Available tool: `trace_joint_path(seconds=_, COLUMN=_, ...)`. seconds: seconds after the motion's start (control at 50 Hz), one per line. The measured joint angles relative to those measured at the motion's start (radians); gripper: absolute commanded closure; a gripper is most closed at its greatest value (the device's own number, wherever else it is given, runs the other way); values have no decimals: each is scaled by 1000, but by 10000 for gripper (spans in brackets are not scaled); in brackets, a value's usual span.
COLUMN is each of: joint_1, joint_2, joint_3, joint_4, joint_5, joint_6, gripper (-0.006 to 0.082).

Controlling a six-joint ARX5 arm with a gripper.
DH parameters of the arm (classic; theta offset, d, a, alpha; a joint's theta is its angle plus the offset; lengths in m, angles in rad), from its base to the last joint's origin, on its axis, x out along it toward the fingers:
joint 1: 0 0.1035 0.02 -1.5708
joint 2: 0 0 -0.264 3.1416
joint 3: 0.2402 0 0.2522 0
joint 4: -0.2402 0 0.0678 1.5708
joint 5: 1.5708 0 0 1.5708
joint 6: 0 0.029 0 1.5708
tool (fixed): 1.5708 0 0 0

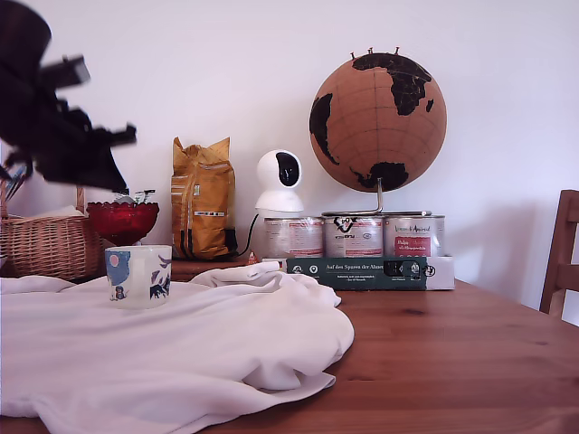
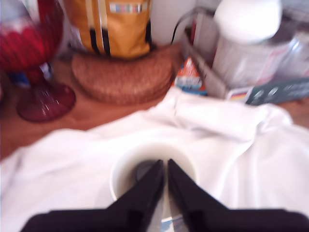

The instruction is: Pick the grey coffee capsule and place it inside the blue coffee cup

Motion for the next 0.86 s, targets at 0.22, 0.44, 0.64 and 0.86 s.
trace_joint_path(seconds=0.22, joint_1=0, joint_2=-161, joint_3=4, joint_4=-237, joint_5=-14, joint_6=49, gripper=791)
trace_joint_path(seconds=0.44, joint_1=4, joint_2=-233, joint_3=4, joint_4=-397, joint_5=-53, joint_6=72, gripper=791)
trace_joint_path(seconds=0.64, joint_1=18, joint_2=-434, joint_3=4, joint_4=-464, joint_5=-56, joint_6=74, gripper=791)
trace_joint_path(seconds=0.86, joint_1=22, joint_2=-640, joint_3=4, joint_4=-491, joint_5=-87, joint_6=76, gripper=791)
